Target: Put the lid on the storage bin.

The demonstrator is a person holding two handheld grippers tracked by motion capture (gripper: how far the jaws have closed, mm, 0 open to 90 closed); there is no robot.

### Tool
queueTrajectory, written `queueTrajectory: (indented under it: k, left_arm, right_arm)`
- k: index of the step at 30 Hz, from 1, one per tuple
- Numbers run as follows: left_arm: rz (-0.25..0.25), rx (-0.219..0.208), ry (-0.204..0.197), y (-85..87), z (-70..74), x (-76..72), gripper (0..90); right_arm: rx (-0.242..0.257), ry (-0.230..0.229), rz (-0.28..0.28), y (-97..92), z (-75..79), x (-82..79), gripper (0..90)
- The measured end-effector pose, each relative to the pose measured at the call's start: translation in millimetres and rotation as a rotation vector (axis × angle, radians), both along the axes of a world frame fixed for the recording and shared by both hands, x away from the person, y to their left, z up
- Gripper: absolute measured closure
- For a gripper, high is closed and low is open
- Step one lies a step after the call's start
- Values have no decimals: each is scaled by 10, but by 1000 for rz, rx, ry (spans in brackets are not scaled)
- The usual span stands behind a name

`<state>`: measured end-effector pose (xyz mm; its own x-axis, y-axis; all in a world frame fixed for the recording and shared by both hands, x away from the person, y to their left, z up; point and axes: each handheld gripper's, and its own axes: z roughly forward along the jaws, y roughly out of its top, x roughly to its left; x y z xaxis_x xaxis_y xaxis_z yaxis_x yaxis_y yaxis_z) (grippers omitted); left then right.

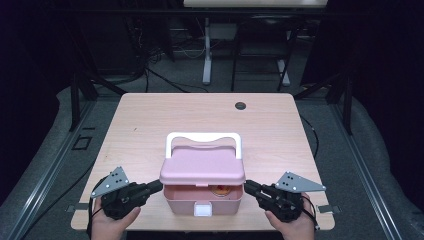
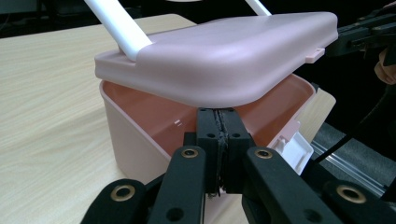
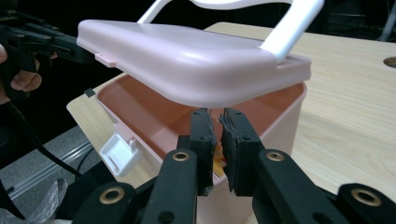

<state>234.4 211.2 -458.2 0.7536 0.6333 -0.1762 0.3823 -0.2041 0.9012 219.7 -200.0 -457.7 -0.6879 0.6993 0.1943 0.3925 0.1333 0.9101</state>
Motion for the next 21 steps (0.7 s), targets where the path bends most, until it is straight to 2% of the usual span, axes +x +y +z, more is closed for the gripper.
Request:
queueTrajectory:
  k: [3,4,7,8,21]
  left_arm:
    - [6,-1,1,1,-36,-8,897]
    - [-7,-4,1,5,-49,-6,898]
    - [-17,14,19,13,-70,-13,899]
    - [-16,4,15,11,-87,-12,899]
    - [-27,25,31,17,-184,-36,899]
  right_arm:
    - [-2,6,-13,-38,-16,-17,831]
    - [-3,6,-16,-50,-19,-19,844]
    - [-8,14,-23,-83,-18,-18,892]
    - [-8,15,-27,-93,-19,-14,897]
    - [16,-11,-71,-136,23,94,877]
